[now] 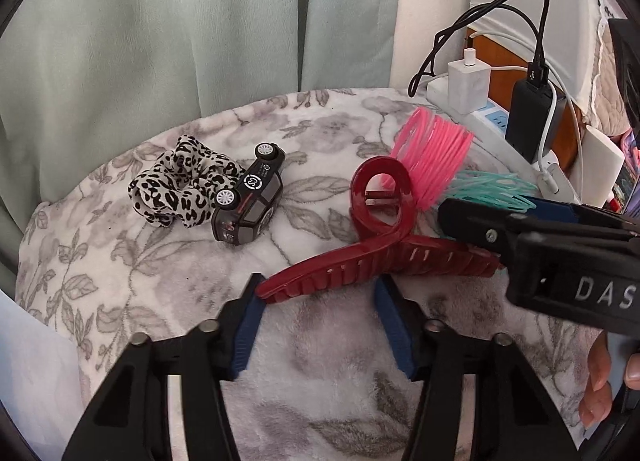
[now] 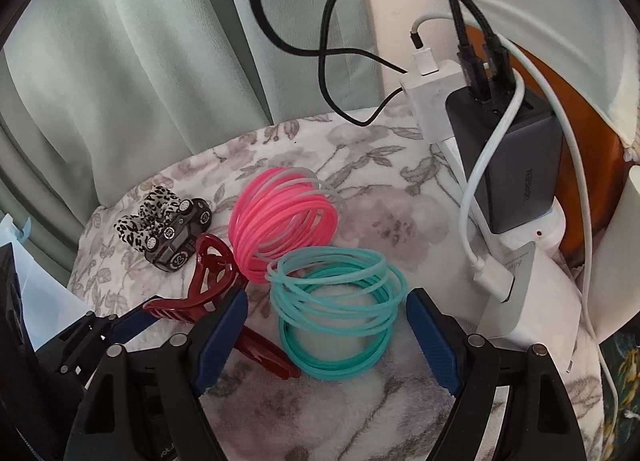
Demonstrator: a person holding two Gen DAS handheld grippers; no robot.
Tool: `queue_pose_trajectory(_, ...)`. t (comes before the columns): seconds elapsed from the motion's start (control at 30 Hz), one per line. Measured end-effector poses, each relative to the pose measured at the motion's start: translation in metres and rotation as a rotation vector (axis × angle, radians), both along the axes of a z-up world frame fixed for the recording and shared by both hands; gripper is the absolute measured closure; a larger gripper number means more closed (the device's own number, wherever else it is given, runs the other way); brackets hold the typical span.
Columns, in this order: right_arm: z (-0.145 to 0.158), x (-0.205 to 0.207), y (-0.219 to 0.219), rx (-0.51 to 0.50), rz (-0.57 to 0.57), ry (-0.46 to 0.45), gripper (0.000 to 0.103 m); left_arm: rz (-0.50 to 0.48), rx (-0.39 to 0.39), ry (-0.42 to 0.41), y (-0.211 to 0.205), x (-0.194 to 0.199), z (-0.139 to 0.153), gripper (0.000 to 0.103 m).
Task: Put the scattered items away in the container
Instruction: 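Grasp the red claw clip with the left tool while the right tool grasps the teal hair ties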
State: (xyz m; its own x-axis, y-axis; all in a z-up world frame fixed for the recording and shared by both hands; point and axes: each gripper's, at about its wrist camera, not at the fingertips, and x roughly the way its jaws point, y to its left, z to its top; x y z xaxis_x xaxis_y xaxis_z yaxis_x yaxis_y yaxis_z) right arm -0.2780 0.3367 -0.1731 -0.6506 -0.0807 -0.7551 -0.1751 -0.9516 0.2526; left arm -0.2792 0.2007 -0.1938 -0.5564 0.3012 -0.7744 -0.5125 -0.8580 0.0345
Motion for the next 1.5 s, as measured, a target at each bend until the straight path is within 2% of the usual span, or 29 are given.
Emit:
queue_pose_trajectory(0.07, 0.002, 0.003, 0.003, -0.014, -0.01, 0.009, 0.019, 0.003, 0.011, -0.005, -0.002, 0.0, 0.001, 0.053)
queue_pose_trajectory(0.13, 0.003, 0.004, 0.006, -0.028, -0.008, 0.01, 0.024, 0.003, 0.016, -0.011, -0.004, 0.001, 0.002, 0.055)
queue_pose_trajectory(0.17, 0.003, 0.005, 0.006, -0.027, -0.01, 0.012, 0.03, 0.002, 0.015, -0.011, -0.005, 0.002, 0.003, 0.067)
queue_pose_trajectory(0.3, 0.005, 0.008, 0.008, -0.038, -0.005, 0.013, 0.044, 0.008, 0.023, -0.029, -0.012, 0.007, 0.007, 0.068)
queue_pose_trajectory(0.37, 0.005, 0.011, 0.009, -0.043, -0.002, 0.01, 0.047, 0.014, 0.032, -0.04, -0.017, 0.011, 0.009, 0.077)
queue_pose_trajectory(0.83, 0.008, 0.027, 0.012, -0.087, 0.013, 0.011, 0.075, 0.037, 0.063, -0.073, -0.041, 0.032, 0.025, 0.086)
queue_pose_trajectory(0.97, 0.006, 0.028, 0.014, -0.085, 0.009, 0.008, 0.075, 0.029, 0.057, -0.07, -0.045, 0.037, 0.021, 0.087)
queue_pose_trajectory(1.1, 0.007, 0.026, 0.013, -0.066, 0.014, 0.007, 0.073, 0.045, 0.002, -0.073, -0.045, 0.046, 0.009, 0.083)
queue_pose_trajectory(1.17, 0.007, 0.023, 0.012, -0.048, 0.015, 0.002, 0.073, 0.036, -0.006, -0.071, -0.044, 0.047, 0.007, 0.067)
queue_pose_trajectory(1.2, 0.007, 0.022, 0.012, -0.038, 0.013, 0.0, 0.069, 0.031, -0.018, -0.061, -0.043, 0.046, 0.005, 0.056)
queue_pose_trajectory(1.23, 0.007, 0.02, 0.011, -0.025, 0.01, -0.007, 0.066, 0.026, -0.031, -0.052, -0.042, 0.041, 0.003, 0.053)
queue_pose_trajectory(1.3, 0.008, 0.019, 0.01, -0.005, 0.009, -0.011, 0.06, 0.02, -0.043, -0.042, -0.04, 0.036, 0.0, 0.053)
queue_pose_trajectory(1.4, 0.014, 0.022, 0.007, 0.039, 0.014, 0.001, 0.052, 0.03, -0.018, -0.044, -0.04, 0.031, -0.001, 0.053)
queue_pose_trajectory(1.5, 0.026, 0.025, 0.0, 0.1, 0.036, 0.041, 0.051, 0.036, 0.003, -0.054, -0.04, 0.031, -0.001, 0.053)
